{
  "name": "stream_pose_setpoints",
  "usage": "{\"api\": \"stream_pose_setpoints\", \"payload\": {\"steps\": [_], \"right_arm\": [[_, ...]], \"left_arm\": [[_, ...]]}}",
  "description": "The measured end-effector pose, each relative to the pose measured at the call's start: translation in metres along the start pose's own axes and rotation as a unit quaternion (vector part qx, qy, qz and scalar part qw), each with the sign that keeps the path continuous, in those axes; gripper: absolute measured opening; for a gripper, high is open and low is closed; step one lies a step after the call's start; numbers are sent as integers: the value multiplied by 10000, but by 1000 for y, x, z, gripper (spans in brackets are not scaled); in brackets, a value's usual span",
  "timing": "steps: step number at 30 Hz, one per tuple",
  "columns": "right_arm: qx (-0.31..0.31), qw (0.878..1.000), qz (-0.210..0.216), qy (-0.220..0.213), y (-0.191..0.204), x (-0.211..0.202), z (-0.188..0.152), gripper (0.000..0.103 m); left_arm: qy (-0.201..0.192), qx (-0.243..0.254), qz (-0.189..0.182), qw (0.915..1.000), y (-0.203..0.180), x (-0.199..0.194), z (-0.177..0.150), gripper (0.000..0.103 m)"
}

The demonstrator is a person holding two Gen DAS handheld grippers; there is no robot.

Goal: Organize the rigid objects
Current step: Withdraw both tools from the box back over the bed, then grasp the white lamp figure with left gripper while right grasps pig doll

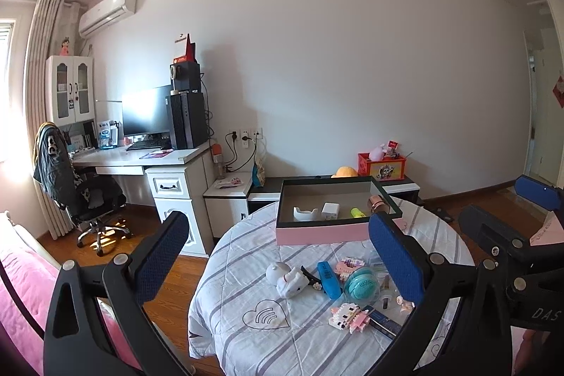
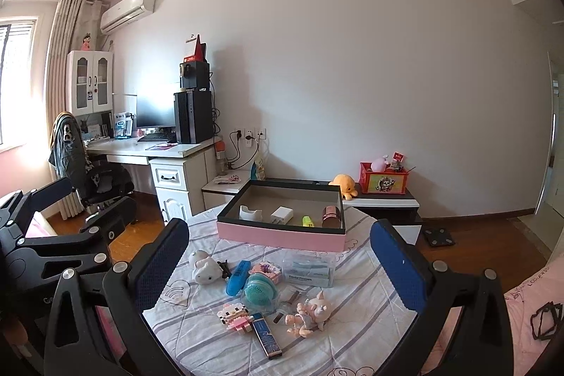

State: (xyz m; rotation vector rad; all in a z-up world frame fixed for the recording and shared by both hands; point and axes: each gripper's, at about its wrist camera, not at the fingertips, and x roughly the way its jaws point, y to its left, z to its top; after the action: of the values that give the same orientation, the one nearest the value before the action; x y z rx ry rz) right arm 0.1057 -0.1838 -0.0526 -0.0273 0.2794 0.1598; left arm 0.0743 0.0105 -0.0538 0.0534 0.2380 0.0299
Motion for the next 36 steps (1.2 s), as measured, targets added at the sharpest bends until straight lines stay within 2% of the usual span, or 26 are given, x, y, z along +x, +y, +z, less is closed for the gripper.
{"api": "stream_pose_setpoints", "payload": {"steps": [12, 18, 21, 26, 31, 36], "right_arm": [[23, 10000, -76, 54, -2, 1, -3, 103], [17, 9998, -83, 173, -2, 8, -7, 103], [11, 9995, -78, 305, -3, 17, -15, 103], [40, 9967, -93, 811, -10, 46, -41, 103], [128, 9904, -120, 1371, -22, 78, -76, 103], [284, 9817, -254, 1866, -41, 108, -106, 103]], "left_arm": [[31, 25, -34, 10000, -5, 1, -1, 103], [165, 11, -112, 9998, -6, 13, -10, 103], [371, -9, -275, 9989, -6, 25, -21, 103], [1032, -56, -522, 9933, -8, 58, -53, 103], [1623, -92, -637, 9846, -10, 86, -86, 103], [1992, -184, -606, 9779, -7, 111, -103, 103]]}}
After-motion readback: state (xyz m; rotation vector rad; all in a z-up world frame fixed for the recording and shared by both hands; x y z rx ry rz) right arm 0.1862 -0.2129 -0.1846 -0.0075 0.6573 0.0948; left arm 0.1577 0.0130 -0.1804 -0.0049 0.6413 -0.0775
